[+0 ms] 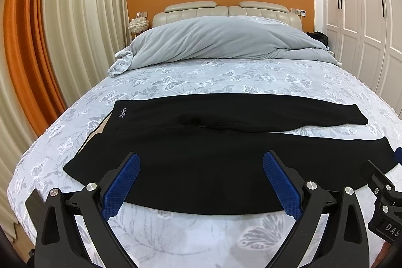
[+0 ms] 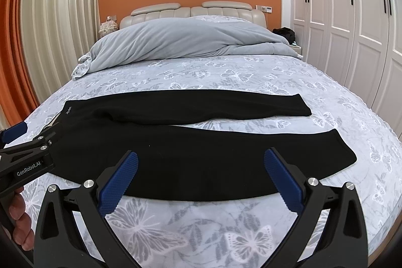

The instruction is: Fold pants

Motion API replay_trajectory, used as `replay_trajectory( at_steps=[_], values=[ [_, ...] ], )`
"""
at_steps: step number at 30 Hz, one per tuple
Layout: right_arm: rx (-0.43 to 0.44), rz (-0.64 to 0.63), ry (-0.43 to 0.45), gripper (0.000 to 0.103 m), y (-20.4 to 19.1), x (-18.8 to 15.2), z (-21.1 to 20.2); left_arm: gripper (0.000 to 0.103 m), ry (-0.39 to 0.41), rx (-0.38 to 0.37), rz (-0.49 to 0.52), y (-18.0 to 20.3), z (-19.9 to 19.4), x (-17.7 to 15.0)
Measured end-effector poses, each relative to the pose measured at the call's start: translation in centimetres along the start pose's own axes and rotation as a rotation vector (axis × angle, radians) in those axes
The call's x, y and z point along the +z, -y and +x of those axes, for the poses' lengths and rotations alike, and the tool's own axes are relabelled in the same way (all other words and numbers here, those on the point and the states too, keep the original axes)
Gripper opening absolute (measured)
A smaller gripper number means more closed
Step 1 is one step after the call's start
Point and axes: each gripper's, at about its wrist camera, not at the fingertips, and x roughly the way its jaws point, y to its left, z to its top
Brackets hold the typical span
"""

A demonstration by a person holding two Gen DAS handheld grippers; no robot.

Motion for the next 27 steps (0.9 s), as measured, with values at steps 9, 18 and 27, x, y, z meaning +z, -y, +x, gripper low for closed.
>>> replay_trajectory(
  at_steps=[9, 18, 27],
  values=[
    [0.002, 0.000, 0.000, 0.098, 0.0, 0.1, 0.2, 0.097, -0.002, -0.002, 0.001, -0.1, 0.1, 0.0],
    [0.004, 0.004, -0.004, 0.098, -0.1, 0.1, 0.0, 0.097, -0.004, -0.001, -0.001, 0.0, 0.0, 0.0],
    [0.016, 0.019, -0.046, 0.098, 0.7, 0.1, 1.4, 0.097, -0.039, -0.029, 0.001, -0.3, 1.2, -0.4]
  ],
)
